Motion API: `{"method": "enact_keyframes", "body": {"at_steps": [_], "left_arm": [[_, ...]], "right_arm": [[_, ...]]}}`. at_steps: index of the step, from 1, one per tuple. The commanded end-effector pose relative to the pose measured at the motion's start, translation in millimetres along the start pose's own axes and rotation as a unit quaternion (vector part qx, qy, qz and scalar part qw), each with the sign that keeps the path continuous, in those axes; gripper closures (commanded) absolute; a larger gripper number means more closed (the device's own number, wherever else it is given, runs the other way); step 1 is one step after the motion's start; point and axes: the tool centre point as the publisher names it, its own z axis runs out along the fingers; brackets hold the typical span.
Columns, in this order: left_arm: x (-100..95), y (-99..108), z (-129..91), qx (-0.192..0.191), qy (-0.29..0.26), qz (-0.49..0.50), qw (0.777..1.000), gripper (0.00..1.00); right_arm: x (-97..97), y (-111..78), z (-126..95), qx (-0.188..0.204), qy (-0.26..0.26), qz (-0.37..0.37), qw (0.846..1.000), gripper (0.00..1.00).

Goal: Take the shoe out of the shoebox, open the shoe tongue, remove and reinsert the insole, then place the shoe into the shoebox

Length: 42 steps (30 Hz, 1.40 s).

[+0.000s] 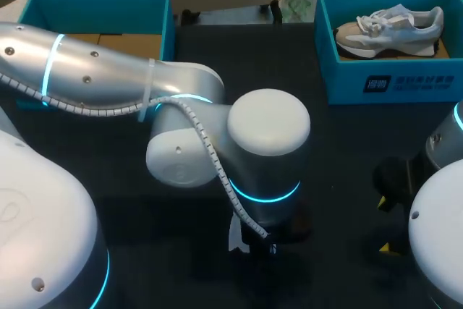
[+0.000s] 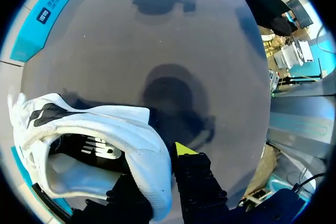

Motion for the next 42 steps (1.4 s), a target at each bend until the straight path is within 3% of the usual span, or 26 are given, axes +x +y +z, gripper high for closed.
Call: {"method": "enact_keyframes", "body": {"at_steps": [1,12,22,30,33,34,42], "left_arm": [[-8.6,12.9,-26.9,0.003,0.004,0.011,1.000,1.00],[-34.2,27.4,-80.7,0.000,0.045,0.064,0.997,1.00],[-60.8,53.0,-116.4,-0.010,0.031,0.061,0.998,1.00],[-97.8,73.6,-162.0,-0.001,0.035,0.069,0.997,1.00],[-121.0,80.3,-182.3,0.000,0.047,0.065,0.997,1.00],[-129.2,82.7,-184.9,0.004,0.053,0.059,0.997,1.00],[-129.2,82.7,-184.9,0.004,0.053,0.059,0.997,1.00]], "right_arm": [[2.1,-0.9,-1.6,-0.001,-0.001,0.000,1.000,0.00],[2.1,-0.9,-1.6,-0.001,-0.001,0.000,1.000,0.00],[2.1,-0.9,-1.6,-0.001,-0.001,0.000,1.000,0.00],[2.1,-0.9,-1.6,-0.001,-0.001,0.000,1.000,0.00],[2.1,-0.9,-1.6,-0.001,-0.001,0.000,1.000,0.00],[2.1,-0.9,-1.6,-0.001,-0.001,0.000,1.000,0.00],[2.1,-0.9,-1.6,-0.001,-0.001,0.000,1.000,0.00]]}}
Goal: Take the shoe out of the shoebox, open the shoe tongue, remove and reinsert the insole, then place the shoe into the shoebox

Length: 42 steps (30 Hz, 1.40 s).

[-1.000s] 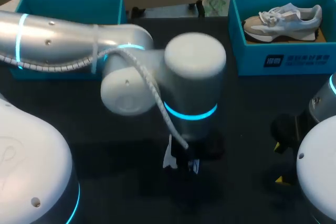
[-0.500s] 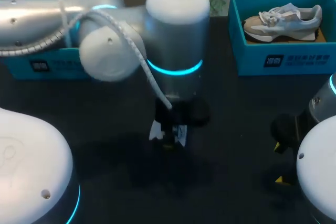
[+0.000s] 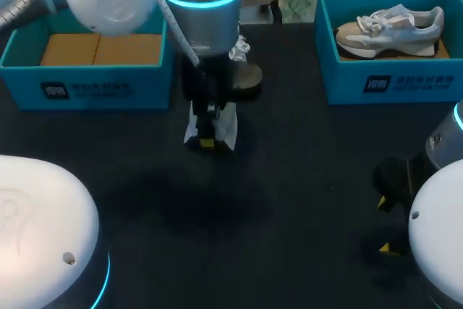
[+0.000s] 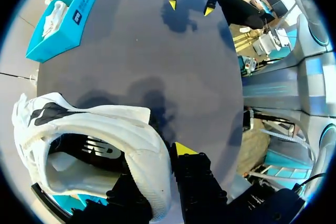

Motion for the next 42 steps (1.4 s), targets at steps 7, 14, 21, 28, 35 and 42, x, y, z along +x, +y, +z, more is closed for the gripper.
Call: {"method": "enact_keyframes", "body": {"at_steps": [7,14,21,28,35,42], "left_arm": [[3.3,6.5,-1.5,0.007,-0.004,0.001,1.000,1.00],[-6.8,12.8,-5.4,0.007,-0.006,0.000,1.000,1.00],[-37.8,33.1,-24.6,0.006,-0.010,-0.007,1.000,1.00],[-72.5,56.0,-46.4,0.017,-0.001,-0.006,1.000,1.00],[-101.2,76.7,-63.1,0.014,0.000,-0.022,1.000,1.00],[-101.2,76.7,-63.1,0.014,0.000,-0.022,1.000,1.00]], "right_arm": [[2.1,-1.0,-1.6,-0.001,-0.001,0.000,1.000,0.00],[2.1,-1.0,-1.6,-0.001,-0.001,0.000,1.000,0.00],[2.1,-1.0,-1.6,-0.001,-0.001,0.000,1.000,0.00],[2.1,-1.0,-1.6,-0.001,-0.001,0.000,1.000,0.00],[2.1,-1.0,-1.6,-0.001,-0.001,0.000,1.000,0.00],[2.1,-1.0,-1.6,-0.001,-0.001,0.000,1.000,0.00]]}}
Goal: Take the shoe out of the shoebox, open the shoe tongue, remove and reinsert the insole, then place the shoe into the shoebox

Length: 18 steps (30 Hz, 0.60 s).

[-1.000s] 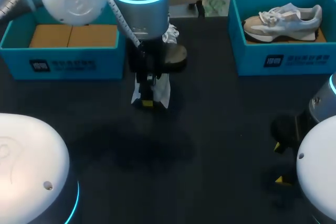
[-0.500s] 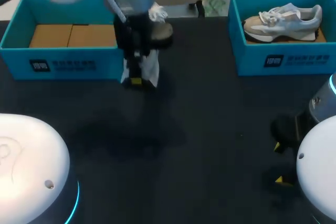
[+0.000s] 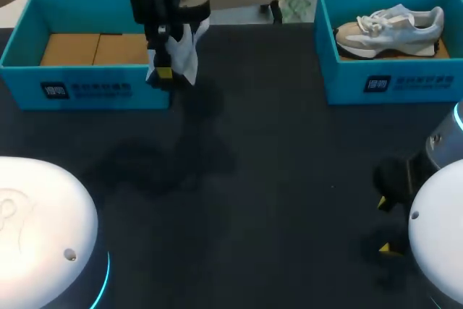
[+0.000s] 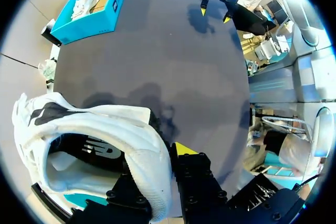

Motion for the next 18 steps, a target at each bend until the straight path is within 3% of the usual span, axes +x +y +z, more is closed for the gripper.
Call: {"method": "enact_keyframes", "body": {"at_steps": [1,4,8,18], "left_arm": [[0.4,-0.6,-0.9,-0.001,-0.001,0.000,1.000,1.00],[0.4,-2.7,-1.2,0.004,-0.006,0.014,1.000,1.00],[-16.6,4.4,-15.7,0.008,-0.017,0.019,1.000,1.00],[-91.2,54.0,-36.4,-0.002,-0.019,0.000,1.000,1.00]], "right_arm": [[2.1,-0.9,-1.6,-0.001,-0.001,0.000,1.000,0.00],[2.1,-0.9,-1.6,-0.001,-0.001,0.000,1.000,0.00],[2.1,-0.9,-1.6,-0.001,-0.001,0.000,1.000,0.00],[2.1,-0.9,-1.6,-0.001,-0.001,0.000,1.000,0.00]]}}
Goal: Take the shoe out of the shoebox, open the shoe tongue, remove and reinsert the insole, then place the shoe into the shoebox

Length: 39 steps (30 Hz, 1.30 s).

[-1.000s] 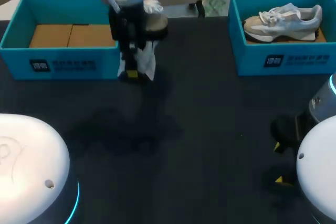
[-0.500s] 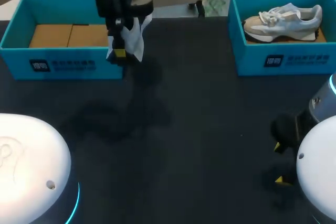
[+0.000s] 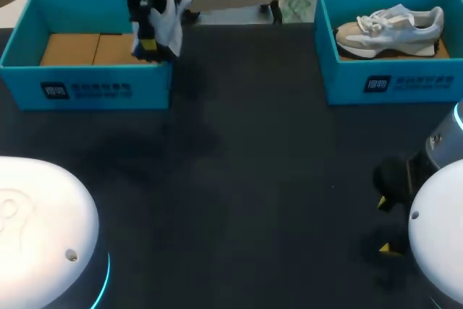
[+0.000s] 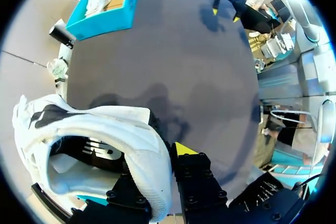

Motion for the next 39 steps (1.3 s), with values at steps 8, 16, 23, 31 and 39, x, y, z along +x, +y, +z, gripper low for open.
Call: {"method": "enact_keyframes", "body": {"at_steps": [8,16,23,31,39], "left_arm": [[-61.2,41.4,-7.6,0.005,0.038,0.010,0.999,1.00],[-64.3,43.7,-6.4,0.010,0.048,0.009,0.999,1.00],[-106.0,90.7,-18.2,0.002,0.026,-0.002,1.000,1.00],[-149.4,139.8,-9.6,-0.010,0.038,-0.013,0.999,1.00],[-179.5,170.9,0.9,-0.004,0.050,0.034,0.998,1.00]], "right_arm": [[2.1,-0.9,-1.6,-0.001,-0.001,0.000,1.000,0.00],[2.1,-0.9,-1.6,-0.001,-0.001,0.000,1.000,0.00],[2.1,-0.9,-1.6,-0.001,-0.001,0.000,1.000,0.00],[2.1,-0.9,-1.6,-0.001,-0.001,0.000,1.000,0.00],[2.1,-0.9,-1.6,-0.001,-0.001,0.000,1.000,0.00]]}}
